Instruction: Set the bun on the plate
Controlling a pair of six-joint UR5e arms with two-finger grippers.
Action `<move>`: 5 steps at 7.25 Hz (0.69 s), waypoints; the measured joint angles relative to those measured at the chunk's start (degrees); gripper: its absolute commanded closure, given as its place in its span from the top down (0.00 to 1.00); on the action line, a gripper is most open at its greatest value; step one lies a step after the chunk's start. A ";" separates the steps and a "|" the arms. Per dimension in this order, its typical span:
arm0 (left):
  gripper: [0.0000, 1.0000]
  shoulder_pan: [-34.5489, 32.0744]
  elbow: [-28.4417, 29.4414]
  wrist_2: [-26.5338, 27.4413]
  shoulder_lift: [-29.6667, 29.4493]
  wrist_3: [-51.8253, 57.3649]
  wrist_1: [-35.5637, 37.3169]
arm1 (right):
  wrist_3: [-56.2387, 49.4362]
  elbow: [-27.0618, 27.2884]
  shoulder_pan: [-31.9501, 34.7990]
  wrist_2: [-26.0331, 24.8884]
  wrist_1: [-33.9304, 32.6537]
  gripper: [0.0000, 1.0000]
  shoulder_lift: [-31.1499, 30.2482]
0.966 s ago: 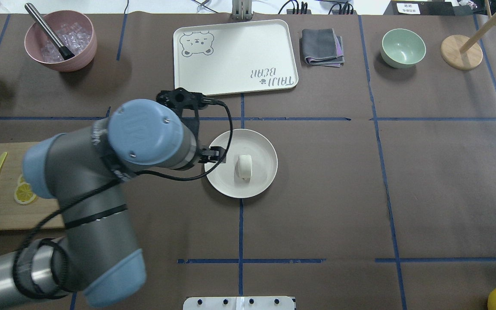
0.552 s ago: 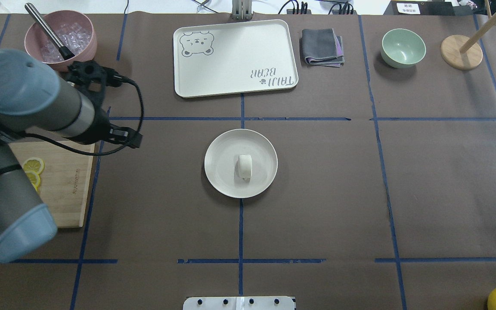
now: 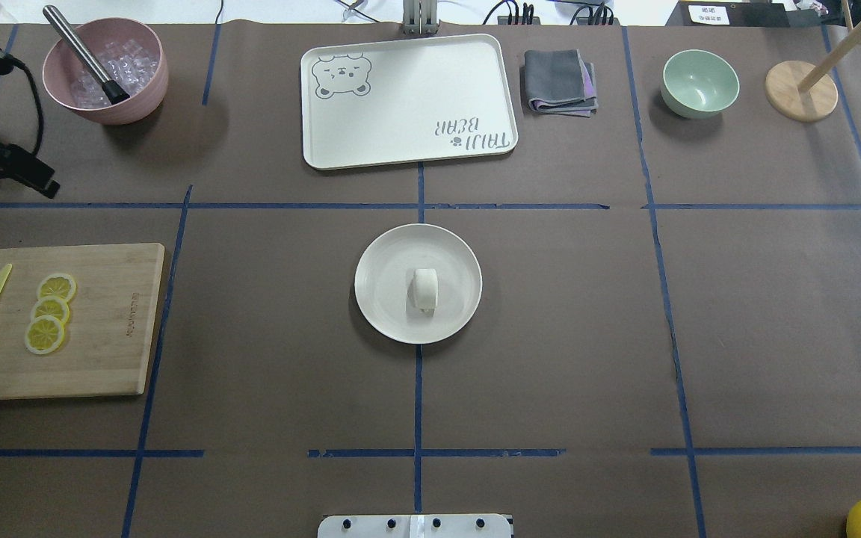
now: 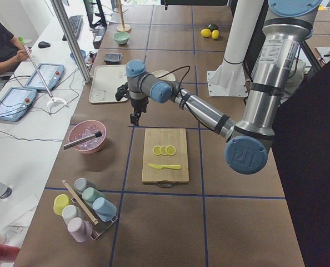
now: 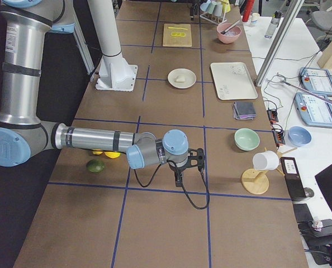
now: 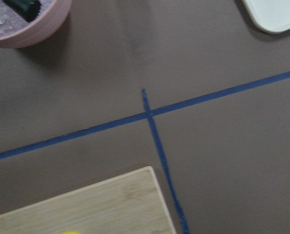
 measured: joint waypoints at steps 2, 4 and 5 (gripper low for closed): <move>1.00 -11.49 9.38 -2.90 1.39 16.71 0.44 | -10.32 -0.12 3.54 0.40 -8.23 1.00 -0.02; 1.00 -17.74 15.66 -7.51 1.75 23.81 1.86 | -16.00 -0.02 5.03 -0.13 -13.16 1.00 0.51; 1.00 -18.48 16.55 -9.11 1.97 24.31 2.97 | -16.68 0.09 5.15 -0.39 -13.80 1.00 0.70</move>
